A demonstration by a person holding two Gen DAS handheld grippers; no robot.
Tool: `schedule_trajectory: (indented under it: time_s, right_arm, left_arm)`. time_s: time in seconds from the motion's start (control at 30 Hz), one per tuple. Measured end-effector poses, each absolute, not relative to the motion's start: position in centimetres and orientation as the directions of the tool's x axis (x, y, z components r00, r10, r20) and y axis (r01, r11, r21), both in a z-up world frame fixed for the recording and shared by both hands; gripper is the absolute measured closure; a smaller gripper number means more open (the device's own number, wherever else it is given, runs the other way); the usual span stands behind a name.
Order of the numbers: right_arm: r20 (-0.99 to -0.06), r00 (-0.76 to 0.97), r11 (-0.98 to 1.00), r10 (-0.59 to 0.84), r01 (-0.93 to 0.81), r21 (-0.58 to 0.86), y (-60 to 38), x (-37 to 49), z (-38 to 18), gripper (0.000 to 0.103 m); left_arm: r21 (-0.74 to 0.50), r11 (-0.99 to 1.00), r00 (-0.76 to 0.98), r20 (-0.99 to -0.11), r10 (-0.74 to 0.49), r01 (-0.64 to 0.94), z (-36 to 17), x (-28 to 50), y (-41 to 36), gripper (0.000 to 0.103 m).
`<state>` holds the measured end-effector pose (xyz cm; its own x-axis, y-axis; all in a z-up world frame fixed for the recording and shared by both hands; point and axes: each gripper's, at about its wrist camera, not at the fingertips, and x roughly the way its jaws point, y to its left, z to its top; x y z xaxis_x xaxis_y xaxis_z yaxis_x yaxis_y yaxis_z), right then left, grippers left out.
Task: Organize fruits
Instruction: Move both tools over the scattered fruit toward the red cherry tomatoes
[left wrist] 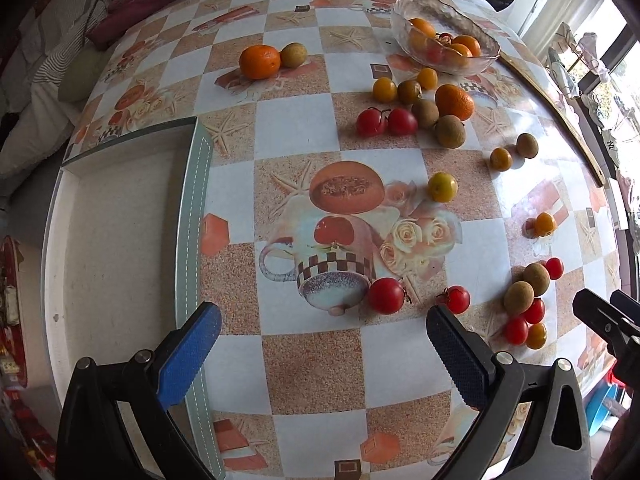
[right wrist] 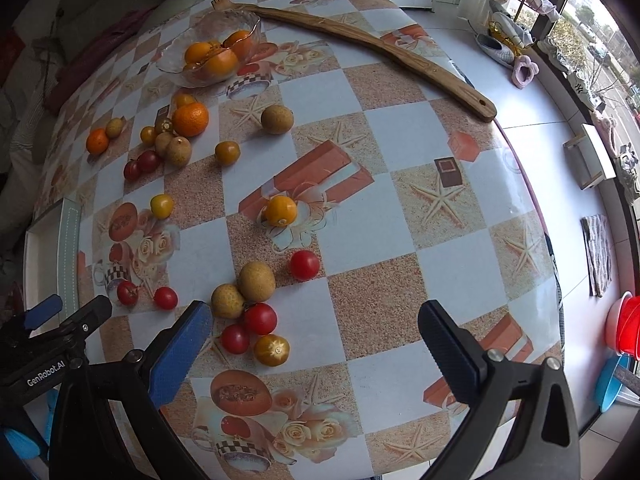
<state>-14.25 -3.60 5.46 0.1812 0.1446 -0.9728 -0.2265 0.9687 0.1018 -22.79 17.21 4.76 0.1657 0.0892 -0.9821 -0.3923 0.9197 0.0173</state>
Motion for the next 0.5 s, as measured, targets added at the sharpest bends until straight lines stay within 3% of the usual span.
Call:
schedule_trajectory:
  time_s: [0.5]
  right_arm:
    - [-0.971, 0.175, 0.967, 0.162, -0.223, 0.122, -3.47, -14.38, 5.58, 0.000]
  left_arm:
    - [0.029, 0.929, 0.164, -0.982, 0.096, -0.370, 3.68, -22.60, 17.64, 0.000]
